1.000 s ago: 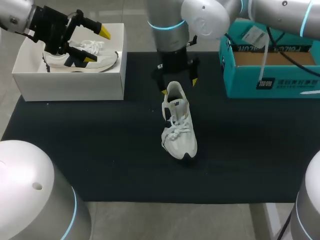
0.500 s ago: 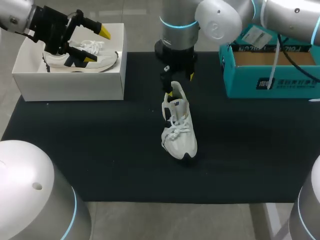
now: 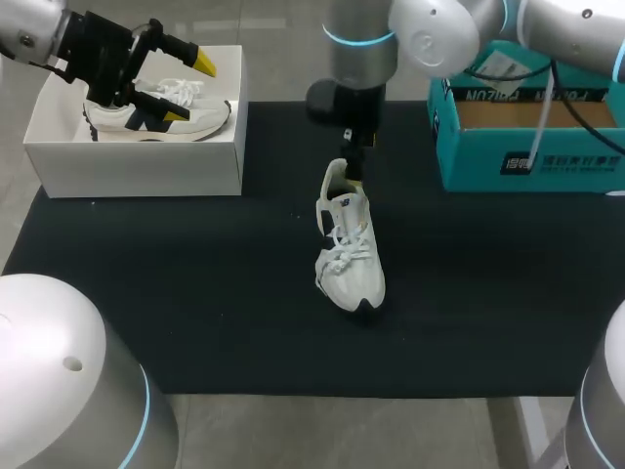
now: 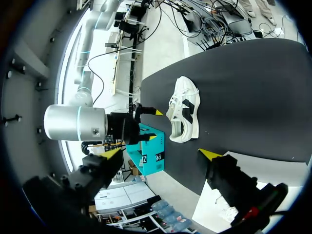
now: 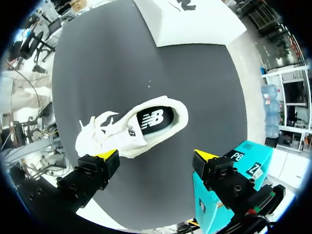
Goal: Take the shoe out of the shoebox, open the shoe tongue, remove and reinsert the insole, then place the shoe into the shoebox
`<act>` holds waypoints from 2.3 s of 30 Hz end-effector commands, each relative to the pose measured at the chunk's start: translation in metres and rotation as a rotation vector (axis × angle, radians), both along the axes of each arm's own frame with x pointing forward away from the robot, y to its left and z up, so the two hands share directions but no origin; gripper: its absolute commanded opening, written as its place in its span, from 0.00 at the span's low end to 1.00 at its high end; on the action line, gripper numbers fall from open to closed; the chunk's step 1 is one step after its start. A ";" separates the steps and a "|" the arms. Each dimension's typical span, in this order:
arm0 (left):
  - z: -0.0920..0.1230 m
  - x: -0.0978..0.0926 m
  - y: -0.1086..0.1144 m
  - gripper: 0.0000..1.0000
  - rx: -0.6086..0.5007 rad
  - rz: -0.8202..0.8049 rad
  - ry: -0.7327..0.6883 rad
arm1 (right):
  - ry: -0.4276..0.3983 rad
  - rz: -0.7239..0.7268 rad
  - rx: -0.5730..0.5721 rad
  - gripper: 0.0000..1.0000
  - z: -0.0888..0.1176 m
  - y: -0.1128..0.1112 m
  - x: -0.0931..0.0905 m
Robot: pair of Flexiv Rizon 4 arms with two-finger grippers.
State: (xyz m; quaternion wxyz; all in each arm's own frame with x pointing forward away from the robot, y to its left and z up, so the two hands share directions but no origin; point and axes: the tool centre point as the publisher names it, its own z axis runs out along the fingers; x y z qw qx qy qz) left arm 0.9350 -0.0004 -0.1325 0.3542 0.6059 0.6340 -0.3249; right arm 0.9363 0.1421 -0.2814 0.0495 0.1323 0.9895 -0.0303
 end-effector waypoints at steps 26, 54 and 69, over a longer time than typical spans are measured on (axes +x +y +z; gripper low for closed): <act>0.000 0.000 0.000 1.00 0.002 0.000 0.000 | 0.022 0.205 -0.054 1.00 0.001 0.004 0.002; 0.000 0.000 0.000 1.00 0.002 0.000 0.000 | -0.054 0.266 -0.065 1.00 -0.052 0.031 0.089; 0.000 0.000 0.000 1.00 0.002 0.000 0.000 | -0.023 0.273 -0.071 0.86 -0.103 0.022 0.092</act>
